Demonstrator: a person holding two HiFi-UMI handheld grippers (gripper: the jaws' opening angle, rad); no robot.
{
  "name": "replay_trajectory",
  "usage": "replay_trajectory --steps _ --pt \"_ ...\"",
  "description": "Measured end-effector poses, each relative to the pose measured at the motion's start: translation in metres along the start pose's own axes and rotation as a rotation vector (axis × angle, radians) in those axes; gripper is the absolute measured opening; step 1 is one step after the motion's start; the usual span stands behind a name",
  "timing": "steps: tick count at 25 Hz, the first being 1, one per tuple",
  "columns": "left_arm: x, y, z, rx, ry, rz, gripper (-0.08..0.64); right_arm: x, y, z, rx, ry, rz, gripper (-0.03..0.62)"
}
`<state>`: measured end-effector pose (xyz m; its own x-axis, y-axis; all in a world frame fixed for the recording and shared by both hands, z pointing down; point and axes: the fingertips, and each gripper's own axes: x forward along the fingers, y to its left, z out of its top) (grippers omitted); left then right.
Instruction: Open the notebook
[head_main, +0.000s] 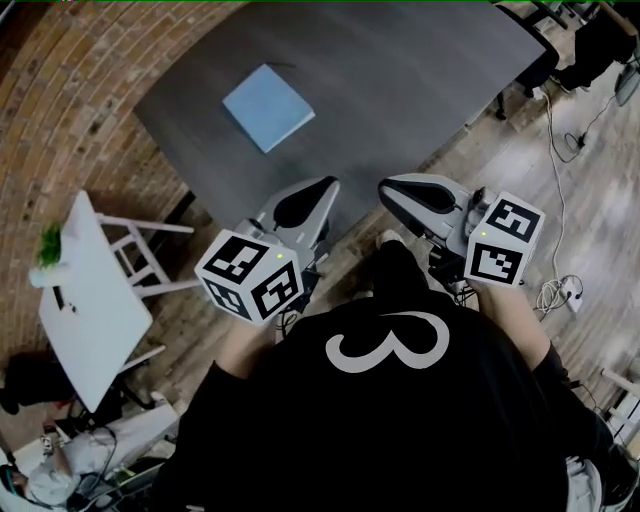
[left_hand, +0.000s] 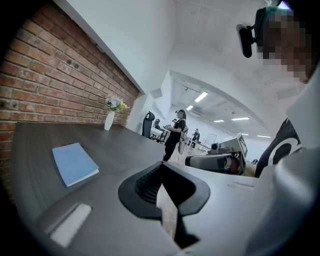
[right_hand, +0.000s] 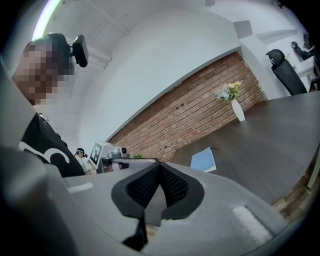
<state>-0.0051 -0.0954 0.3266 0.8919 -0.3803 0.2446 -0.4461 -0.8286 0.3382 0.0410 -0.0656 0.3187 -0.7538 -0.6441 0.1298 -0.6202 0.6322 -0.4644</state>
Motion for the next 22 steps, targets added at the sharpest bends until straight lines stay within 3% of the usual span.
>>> replay_trajectory --steps 13,18,22 --pt "0.081 0.074 0.019 -0.075 0.001 0.197 0.044 0.028 -0.11 0.041 0.013 0.138 0.109 0.0" --pt "0.102 0.11 0.008 -0.105 0.024 0.328 0.095 0.041 -0.145 0.035 0.045 0.193 0.164 0.002" --pt "0.113 0.135 -0.002 -0.1 0.056 0.416 0.134 0.051 -0.162 0.029 0.017 0.248 0.194 0.0"
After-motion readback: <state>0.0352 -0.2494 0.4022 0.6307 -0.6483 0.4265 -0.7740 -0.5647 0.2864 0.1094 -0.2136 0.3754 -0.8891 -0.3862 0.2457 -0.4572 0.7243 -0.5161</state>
